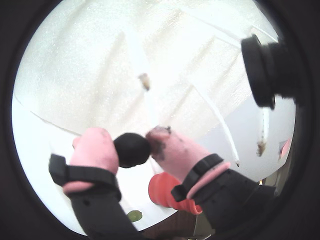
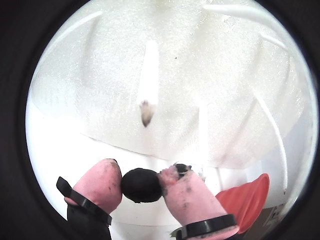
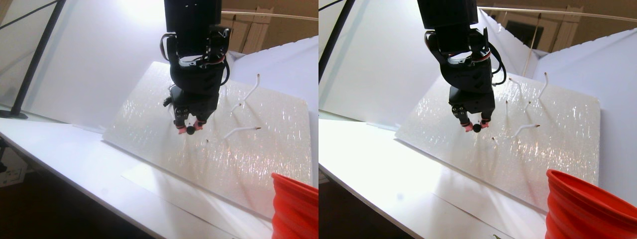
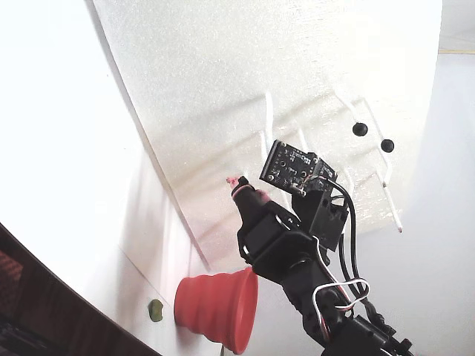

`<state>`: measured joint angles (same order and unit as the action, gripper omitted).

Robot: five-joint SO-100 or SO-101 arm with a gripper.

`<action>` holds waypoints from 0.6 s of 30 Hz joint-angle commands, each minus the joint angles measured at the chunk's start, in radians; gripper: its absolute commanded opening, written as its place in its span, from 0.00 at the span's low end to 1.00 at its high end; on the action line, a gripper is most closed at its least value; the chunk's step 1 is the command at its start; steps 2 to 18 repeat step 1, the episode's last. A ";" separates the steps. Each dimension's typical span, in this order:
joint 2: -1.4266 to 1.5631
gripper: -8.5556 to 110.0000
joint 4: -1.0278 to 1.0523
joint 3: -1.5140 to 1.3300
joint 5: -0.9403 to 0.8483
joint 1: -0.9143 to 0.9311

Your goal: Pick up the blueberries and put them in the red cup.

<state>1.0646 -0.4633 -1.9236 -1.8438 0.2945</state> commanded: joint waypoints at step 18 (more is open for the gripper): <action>0.163 0.19 -0.032 -0.005 -0.011 0.006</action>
